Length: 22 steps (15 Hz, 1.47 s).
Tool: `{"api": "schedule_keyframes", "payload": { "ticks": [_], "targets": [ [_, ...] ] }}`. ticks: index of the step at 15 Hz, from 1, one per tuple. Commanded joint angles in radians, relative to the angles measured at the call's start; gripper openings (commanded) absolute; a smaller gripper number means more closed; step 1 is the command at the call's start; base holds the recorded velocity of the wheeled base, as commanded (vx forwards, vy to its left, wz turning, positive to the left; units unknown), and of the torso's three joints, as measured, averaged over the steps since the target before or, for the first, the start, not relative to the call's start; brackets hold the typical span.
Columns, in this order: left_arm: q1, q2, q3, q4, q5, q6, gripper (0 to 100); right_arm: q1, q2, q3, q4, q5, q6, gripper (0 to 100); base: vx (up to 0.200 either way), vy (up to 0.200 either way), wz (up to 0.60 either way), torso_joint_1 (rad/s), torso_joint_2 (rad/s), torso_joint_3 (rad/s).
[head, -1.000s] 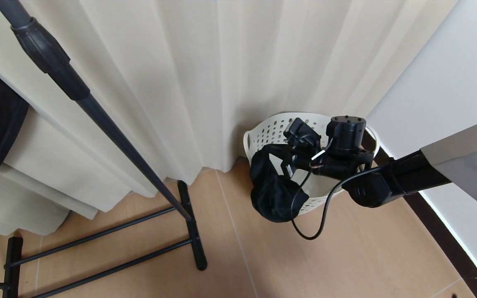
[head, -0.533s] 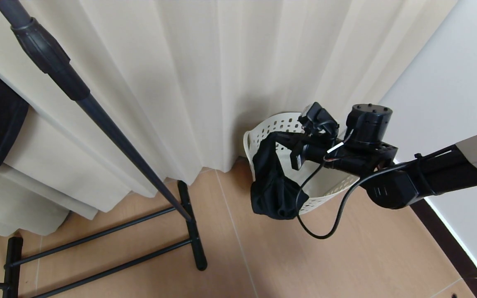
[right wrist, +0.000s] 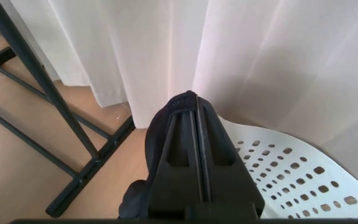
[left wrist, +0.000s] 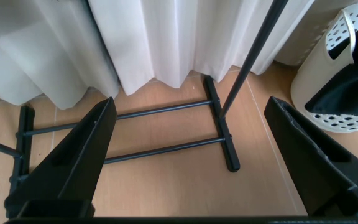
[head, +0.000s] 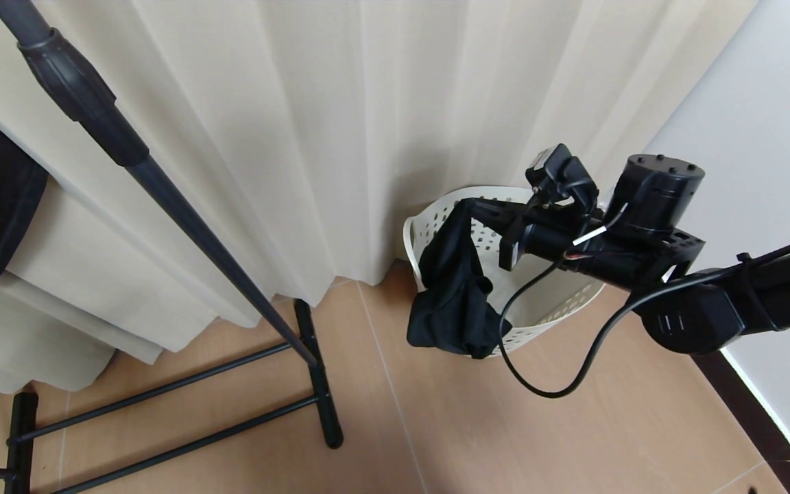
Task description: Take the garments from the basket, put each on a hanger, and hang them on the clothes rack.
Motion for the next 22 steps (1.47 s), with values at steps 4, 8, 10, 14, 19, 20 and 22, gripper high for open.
{"api": "schedule_keyframes", "payload": {
  "ticks": [4, 8, 10, 14, 19, 20, 22],
  "targets": [
    [0.0, -0.001, 0.0, 0.0, 0.001, -0.002, 100, 0.06, -0.158, 0.106, -0.001, -0.019, 0.011, 0, 0.0, 0.0, 0.0, 0.0, 0.0, 0.0],
    [0.0, -0.001, 0.0, 0.0, 0.001, 0.0, 100, 0.132, -0.244, 0.158, 0.0, -0.109, 0.023, 0, 0.0, 0.0, 0.0, 0.0, 0.0, 0.0],
    [0.0, -0.001, 0.0, 0.0, -0.001, 0.004, 100, 0.174, -0.297, 0.195, 0.002, -0.174, 0.023, 0, 0.0, 0.0, 0.0, 0.0, 0.0, 0.0],
    [0.001, -0.001, 0.0, 0.0, -0.004, 0.0, 100, 0.26, -0.422, 0.282, 0.011, -0.246, 0.04, 0, 0.0, 0.0, 0.0, 0.0, 0.0, 0.0],
    [0.0, -0.001, 0.0, 0.0, -0.006, 0.003, 100, 0.316, -0.521, 0.385, 0.011, -0.304, 0.04, 0, 0.0, 0.0, 0.0, 0.0, 0.0, 0.0],
    [0.0, -0.001, 0.0, 0.0, -0.006, 0.003, 100, 0.316, -0.52, 0.385, 0.013, -0.304, 0.04, 0, 0.0, 0.0, 0.0, 0.0, 0.0, 0.0],
    [0.0, -0.001, 0.0, 0.001, -0.006, 0.003, 100, 0.315, -0.511, 0.383, 0.014, -0.304, 0.04, 0, 0.0, 0.0, 0.0, 0.0, 0.0, 0.0]
  ]
}}
